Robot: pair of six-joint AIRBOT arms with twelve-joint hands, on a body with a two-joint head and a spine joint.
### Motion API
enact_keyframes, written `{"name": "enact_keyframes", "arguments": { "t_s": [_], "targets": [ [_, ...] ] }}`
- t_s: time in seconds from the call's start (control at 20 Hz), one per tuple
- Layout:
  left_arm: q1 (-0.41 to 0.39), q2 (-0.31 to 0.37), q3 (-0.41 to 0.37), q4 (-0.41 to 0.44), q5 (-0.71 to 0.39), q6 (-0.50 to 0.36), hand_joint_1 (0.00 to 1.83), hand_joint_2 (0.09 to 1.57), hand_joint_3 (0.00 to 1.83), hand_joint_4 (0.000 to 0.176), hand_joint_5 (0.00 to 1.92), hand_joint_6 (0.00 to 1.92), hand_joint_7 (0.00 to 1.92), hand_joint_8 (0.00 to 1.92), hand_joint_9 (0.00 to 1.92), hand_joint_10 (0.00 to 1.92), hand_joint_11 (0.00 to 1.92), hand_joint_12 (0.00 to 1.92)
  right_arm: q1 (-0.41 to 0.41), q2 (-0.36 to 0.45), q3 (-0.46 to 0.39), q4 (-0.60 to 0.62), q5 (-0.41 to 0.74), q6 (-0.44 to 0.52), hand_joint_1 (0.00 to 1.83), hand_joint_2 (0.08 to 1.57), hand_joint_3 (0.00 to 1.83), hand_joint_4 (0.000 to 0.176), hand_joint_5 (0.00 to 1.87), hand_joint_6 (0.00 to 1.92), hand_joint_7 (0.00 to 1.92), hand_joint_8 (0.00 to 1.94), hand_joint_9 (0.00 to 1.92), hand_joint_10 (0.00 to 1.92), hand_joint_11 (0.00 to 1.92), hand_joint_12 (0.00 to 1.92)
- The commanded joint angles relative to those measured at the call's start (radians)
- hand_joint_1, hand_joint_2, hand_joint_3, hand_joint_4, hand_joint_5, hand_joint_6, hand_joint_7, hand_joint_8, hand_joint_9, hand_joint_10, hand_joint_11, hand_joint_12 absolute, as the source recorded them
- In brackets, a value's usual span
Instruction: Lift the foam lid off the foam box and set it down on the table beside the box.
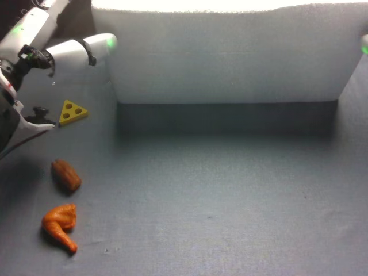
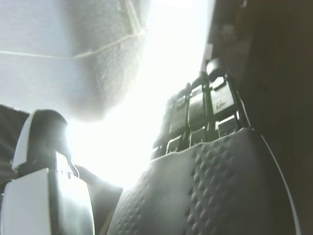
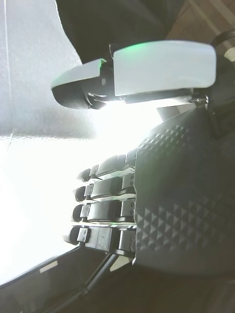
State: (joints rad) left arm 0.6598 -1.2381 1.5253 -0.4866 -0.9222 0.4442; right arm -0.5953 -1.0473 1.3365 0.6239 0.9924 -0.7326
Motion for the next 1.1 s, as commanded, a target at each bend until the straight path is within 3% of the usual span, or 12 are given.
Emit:
{"name": "enact_keyframes", "arguments": {
  "t_s": [0.0,0.25,0.4,0.45,0.55,0.75,0.9,1.0,1.05],
  "targets": [
    [-0.017,-0.001,0.011,0.012,-0.105,-0.009,0.54,1.07,0.0,0.0,0.0,0.0,0.0,0.0,0.0,0.0,0.0,0.06,0.009,0.01,0.013,-0.005,0.11,0.013,0.68,1.14,0.0,0.0,0.0,0.0,0.0,0.0,0.0,0.0,0.0,0.0],
    [-0.032,-0.02,0.038,0.027,-0.076,-0.03,0.55,1.06,0.0,0.0,0.0,0.0,0.0,0.0,0.0,0.0,0.05,0.03,0.021,-0.005,0.034,0.0,0.09,0.016,0.66,1.13,0.0,0.0,0.0,0.0,0.0,0.0,0.0,0.0,0.0,0.0],
    [-0.045,-0.039,0.055,0.051,-0.057,-0.045,0.54,1.02,0.0,0.0,0.0,0.0,0.0,0.0,0.02,0.0,0.0,0.53,0.027,-0.014,0.043,-0.005,0.08,0.021,0.65,1.14,0.0,0.0,0.0,0.0,0.0,0.0,0.0,0.0,0.0,0.0],
    [-0.046,-0.041,0.056,0.053,-0.057,-0.045,0.54,1.02,0.0,0.0,0.0,0.0,0.0,0.0,0.02,0.0,0.0,0.53,0.028,-0.017,0.045,-0.009,0.078,0.024,0.65,1.14,0.0,0.0,0.0,0.0,0.0,0.0,0.0,0.0,0.0,0.0],
    [-0.047,-0.042,0.056,0.056,-0.056,-0.049,0.53,1.01,0.0,0.007,0.0,0.0,0.0,0.0,0.04,0.01,0.0,0.7,0.039,-0.027,0.052,-0.025,0.069,0.028,0.64,1.14,0.0,0.0,0.01,0.0,0.0,0.0,0.0,0.0,0.0,0.0],
    [-0.054,-0.049,0.062,0.069,-0.053,-0.058,0.53,1.01,0.0,0.0,0.0,0.0,0.0,0.0,0.01,0.01,0.0,0.55,0.046,-0.041,0.061,-0.042,0.058,0.04,0.64,1.13,0.0,0.0,0.0,0.0,0.0,0.0,0.0,0.0,0.0,0.0],
    [-0.057,-0.053,0.065,0.077,-0.053,-0.064,0.53,1.05,0.01,0.013,0.05,0.02,0.02,0.01,0.03,0.01,0.0,0.52,0.046,-0.048,0.064,-0.051,0.058,0.052,0.6,1.16,0.01,0.0,0.0,0.0,0.0,0.0,0.0,0.0,0.0,0.0],
    [-0.057,-0.056,0.068,0.08,-0.053,-0.069,0.56,1.11,0.02,0.003,0.15,0.03,0.07,0.02,0.05,0.01,0.0,0.38,0.046,-0.049,0.064,-0.055,0.059,0.054,0.59,1.21,0.03,0.0,0.08,0.04,0.08,0.03,0.06,0.03,0.0,0.0],
    [-0.057,-0.058,0.068,0.08,-0.054,-0.069,0.55,1.16,0.02,0.0,0.21,0.04,0.14,0.02,0.11,0.03,0.0,0.55,0.046,-0.049,0.064,-0.056,0.06,0.054,0.6,1.23,0.0,0.0,0.09,0.2,0.2,0.05,0.08,0.27,0.0,0.54]
  ]
}}
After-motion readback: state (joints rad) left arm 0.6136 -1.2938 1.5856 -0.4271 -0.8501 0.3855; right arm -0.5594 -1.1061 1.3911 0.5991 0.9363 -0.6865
